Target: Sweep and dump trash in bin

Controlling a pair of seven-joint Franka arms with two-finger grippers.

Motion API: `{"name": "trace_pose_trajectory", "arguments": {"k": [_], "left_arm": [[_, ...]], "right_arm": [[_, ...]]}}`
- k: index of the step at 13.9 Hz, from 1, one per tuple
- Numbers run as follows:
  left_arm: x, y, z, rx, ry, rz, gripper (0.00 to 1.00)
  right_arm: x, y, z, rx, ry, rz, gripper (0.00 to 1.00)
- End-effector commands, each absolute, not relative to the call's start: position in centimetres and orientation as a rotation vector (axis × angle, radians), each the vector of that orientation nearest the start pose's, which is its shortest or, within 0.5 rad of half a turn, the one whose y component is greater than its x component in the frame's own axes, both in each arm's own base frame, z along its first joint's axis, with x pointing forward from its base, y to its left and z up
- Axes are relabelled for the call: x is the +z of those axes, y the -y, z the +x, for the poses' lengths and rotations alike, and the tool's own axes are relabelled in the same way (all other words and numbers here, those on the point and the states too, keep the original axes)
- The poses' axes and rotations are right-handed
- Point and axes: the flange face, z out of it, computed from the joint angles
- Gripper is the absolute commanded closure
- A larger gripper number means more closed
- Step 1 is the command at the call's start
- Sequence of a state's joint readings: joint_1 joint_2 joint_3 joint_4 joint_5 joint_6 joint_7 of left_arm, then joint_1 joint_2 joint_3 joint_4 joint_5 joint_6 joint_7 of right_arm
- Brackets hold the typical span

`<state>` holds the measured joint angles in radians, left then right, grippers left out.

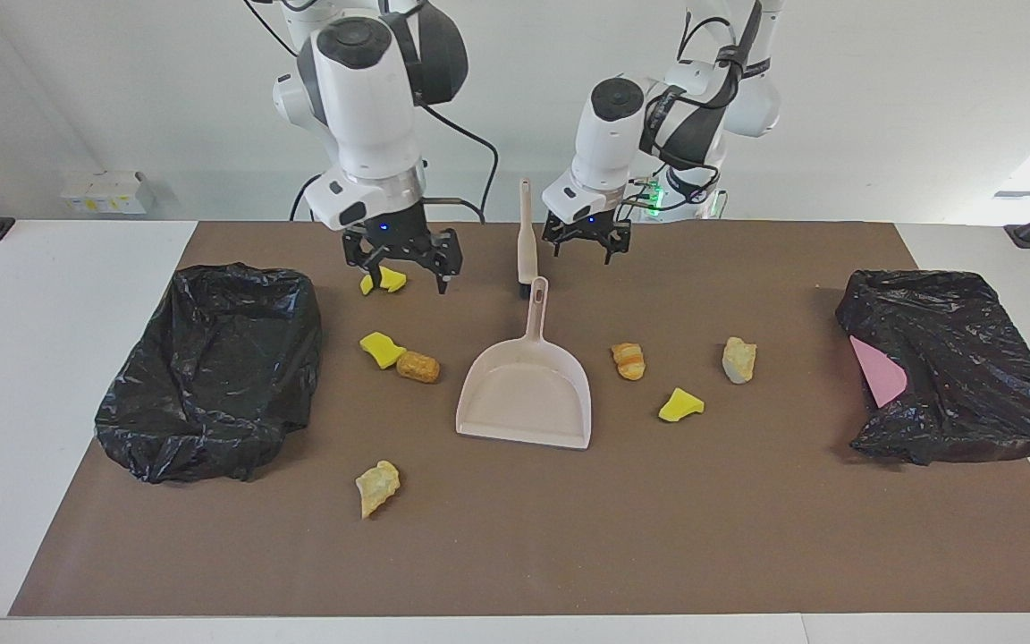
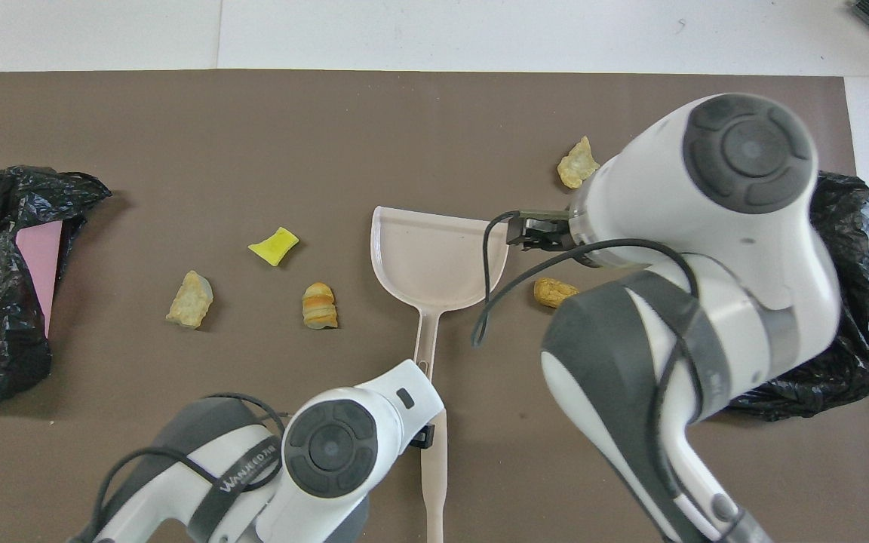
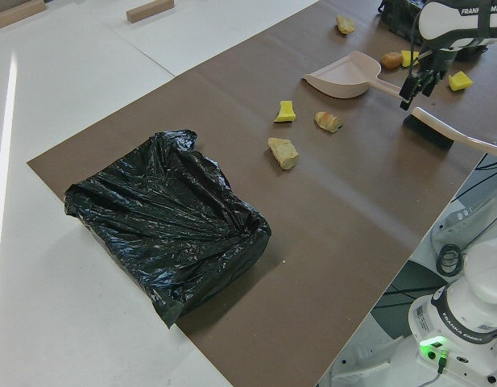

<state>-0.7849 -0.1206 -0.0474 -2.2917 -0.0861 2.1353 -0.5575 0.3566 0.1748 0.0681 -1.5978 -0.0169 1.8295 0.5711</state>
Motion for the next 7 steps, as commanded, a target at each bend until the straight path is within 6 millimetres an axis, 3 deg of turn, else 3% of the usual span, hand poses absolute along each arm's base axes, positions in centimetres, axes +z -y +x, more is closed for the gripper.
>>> {"name": "trace_pose_trajectory", "arguments": {"k": [1, 2, 4, 7], "left_arm": [[38.9, 37.7, 27.1, 0.093, -0.319, -3.167, 0.0], [38.0, 38.7, 25.2, 0.075, -0.315, -3.175, 0.0], [36.2, 39.9, 21.6, 0.052, -0.325, -3.188, 0.0], [34.1, 40.3, 18.2, 0.032, -0.311, -3.2, 0.0]], "right_arm": [[49.3, -30.5, 56.6, -0.054, -0.261, -3.098, 0.0], [47.7, -32.5, 55.9, -0.025, -0.248, -3.105, 0.0], [45.0, -34.7, 55.3, -0.021, -0.255, -3.097, 0.0], [40.2, -37.5, 55.1, -0.005, -0.274, -3.101, 0.0]]}}
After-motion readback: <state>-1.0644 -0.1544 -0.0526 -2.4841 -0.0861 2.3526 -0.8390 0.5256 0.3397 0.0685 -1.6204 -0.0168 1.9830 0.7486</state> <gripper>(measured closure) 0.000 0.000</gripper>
